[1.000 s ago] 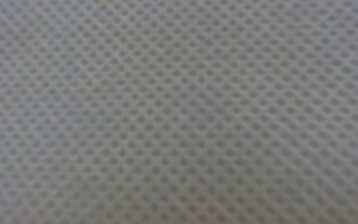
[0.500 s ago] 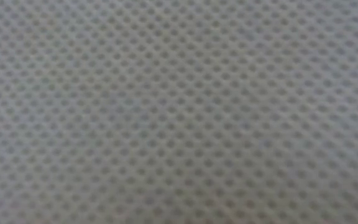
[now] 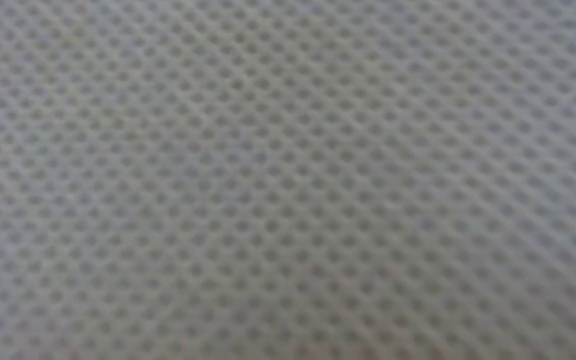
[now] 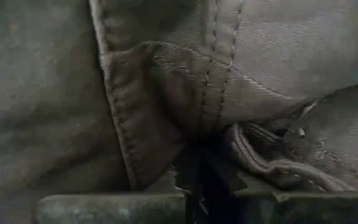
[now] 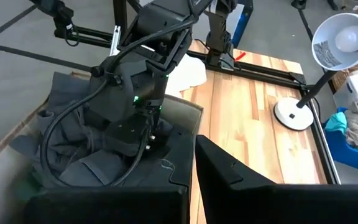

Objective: Sort clothes
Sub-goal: Put the gray shorts into the brown laundry organizer

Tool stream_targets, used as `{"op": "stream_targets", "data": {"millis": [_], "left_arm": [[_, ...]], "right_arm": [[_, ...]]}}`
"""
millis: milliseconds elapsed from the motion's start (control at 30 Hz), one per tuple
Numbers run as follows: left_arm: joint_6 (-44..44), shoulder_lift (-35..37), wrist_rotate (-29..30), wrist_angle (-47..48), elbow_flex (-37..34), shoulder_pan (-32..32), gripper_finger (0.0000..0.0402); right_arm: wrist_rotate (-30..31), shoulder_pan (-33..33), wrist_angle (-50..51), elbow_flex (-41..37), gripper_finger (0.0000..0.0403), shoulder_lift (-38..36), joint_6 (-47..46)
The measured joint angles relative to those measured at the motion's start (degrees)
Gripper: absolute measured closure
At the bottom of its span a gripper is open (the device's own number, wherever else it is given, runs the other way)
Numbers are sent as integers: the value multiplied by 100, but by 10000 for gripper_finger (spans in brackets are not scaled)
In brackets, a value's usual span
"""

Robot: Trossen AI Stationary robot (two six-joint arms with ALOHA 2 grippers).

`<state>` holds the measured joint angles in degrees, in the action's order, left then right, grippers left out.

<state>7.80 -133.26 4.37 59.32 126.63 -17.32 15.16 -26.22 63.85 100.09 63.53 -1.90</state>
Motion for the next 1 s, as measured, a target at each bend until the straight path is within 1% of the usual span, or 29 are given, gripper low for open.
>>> {"op": "stream_targets", "data": {"millis": [133, 300, 400, 533, 633, 733, 800, 900, 1000], "left_arm": [[66, -56, -27, 812, 797, 5, 402], [223, 386, -143, 902, 610, -24, 401], [217, 476, -171, 1033, 648, -67, 401], [231, 530, -178, 1048, 808, -104, 401], [363, 693, -189, 971, 781, -118, 401], [390, 807, -193, 980, 824, -120, 401], [425, 866, -191, 974, 813, -120, 401], [423, 982, -193, 980, 815, -127, 401], [386, 1144, -193, 1032, 818, -143, 401]], "right_arm": [[-2, -2, -212, 0, 390, -4, 25], [-9, 0, -337, 69, 390, -31, 185], [-11, 0, -431, 91, 390, -75, 296], [-169, -2, -848, 32, 390, -227, 386], [-203, -2, -1085, -109, 390, -341, 414], [-228, -4, -1535, -537, 390, -450, 330], [-358, -6, -2026, -1016, 390, -536, 294], [-370, -51, -2954, -1852, 390, -684, 256], [-369, -57, -4158, -2732, 390, -882, 300]]}}
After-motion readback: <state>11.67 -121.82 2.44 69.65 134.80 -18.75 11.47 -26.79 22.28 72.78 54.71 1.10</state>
